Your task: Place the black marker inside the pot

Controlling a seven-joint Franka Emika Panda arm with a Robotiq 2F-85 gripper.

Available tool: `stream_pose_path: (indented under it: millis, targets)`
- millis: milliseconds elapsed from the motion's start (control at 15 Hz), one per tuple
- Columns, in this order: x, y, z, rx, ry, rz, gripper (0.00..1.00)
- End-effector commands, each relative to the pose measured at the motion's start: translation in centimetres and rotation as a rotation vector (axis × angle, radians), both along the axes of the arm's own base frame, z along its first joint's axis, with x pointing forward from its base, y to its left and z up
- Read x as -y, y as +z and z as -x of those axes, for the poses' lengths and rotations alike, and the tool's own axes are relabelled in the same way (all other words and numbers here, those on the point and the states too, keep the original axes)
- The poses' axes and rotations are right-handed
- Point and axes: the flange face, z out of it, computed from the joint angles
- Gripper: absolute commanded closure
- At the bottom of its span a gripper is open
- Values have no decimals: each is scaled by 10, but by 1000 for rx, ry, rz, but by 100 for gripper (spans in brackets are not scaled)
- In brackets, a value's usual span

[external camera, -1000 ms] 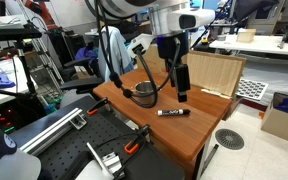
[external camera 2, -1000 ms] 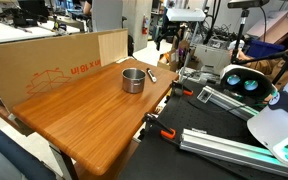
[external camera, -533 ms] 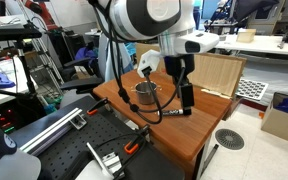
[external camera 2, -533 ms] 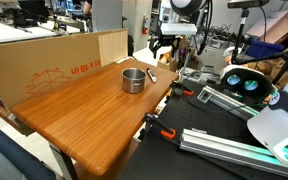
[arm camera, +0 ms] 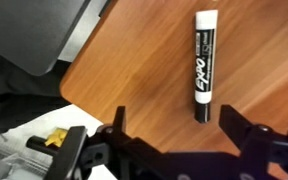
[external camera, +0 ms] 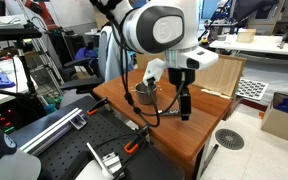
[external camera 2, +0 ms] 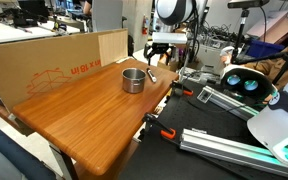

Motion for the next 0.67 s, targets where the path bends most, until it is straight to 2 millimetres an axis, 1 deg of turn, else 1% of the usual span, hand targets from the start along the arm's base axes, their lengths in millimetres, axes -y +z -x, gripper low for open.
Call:
stream_pose_path:
  millis: [0,200,467,600]
  targets:
    - [3,-4,-16,37,-4,10,0]
    - [3,-14,-21,20,-17,-6,0]
    - [-2,-36,-19,-19,-5,-12,0]
    - [-7,-44,-18,-36,18,-9,0]
